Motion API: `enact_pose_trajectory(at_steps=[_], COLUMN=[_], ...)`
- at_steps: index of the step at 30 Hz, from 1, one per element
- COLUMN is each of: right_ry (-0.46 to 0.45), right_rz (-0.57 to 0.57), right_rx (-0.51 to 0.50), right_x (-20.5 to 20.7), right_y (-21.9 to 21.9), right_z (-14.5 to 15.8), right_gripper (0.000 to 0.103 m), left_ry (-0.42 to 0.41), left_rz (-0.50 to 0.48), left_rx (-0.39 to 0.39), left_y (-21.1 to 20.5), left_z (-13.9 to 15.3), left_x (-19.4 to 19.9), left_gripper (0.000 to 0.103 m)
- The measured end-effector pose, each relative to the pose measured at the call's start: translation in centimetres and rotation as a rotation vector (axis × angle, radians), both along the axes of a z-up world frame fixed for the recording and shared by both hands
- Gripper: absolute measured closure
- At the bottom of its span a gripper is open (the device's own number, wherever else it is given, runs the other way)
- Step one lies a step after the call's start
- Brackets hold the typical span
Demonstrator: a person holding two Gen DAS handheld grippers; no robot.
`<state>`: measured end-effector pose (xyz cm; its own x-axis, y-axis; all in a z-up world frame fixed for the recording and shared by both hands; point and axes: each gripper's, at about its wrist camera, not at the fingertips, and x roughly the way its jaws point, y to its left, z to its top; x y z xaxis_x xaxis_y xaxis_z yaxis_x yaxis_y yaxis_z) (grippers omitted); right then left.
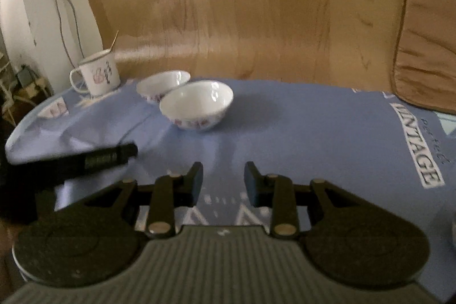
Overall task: Organize plates and bowls
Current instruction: 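Move back and grasp a white floral bowl rim with the right gripper, then grasp the last white floral bowl with the left gripper while the right gripper holds its bowl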
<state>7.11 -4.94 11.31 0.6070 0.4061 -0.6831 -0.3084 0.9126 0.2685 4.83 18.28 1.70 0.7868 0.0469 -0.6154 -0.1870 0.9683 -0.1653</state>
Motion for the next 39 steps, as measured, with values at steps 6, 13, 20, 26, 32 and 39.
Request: enact_pose_trajectory(at_steps=[6,13,20,26,32,39], right_ry=[0.020,0.079,0.121,0.147,0.146,0.133], right_rz=[-0.058,-0.118,-0.132,-0.127,-0.122,-0.096], right_rx=[0.033,0.053,0.045,0.051,0.065,0.080], right_x=[3.8,7.5,8.7,9.1,9.2,8.1], right_y=[1.7,2.2,2.7,3.0,3.2,3.0], right_z=[0.1,-1.1,-2.7,-3.8,-3.8,-3.0], right_gripper=[0.068,0.067,0.067,0.067,0.079,0.091], left_ry=[0.000,0.001,0.002,0.003,0.003,0.004], left_rz=[-0.004,-0.009,-0.008,-0.010,-0.011,-0.009], left_rx=[-0.004,-0.017,-0.036,-0.032,-0.033,-0.034], left_y=[0.1,0.1,0.3,0.3,0.3,0.3], left_z=[0.0,0.0,0.0,0.1,0.1,0.1], left_x=[0.0,0.1,0.2,0.2,0.2,0.2], left_gripper=[0.063,0.060,0.059,0.057,0.056,0.054])
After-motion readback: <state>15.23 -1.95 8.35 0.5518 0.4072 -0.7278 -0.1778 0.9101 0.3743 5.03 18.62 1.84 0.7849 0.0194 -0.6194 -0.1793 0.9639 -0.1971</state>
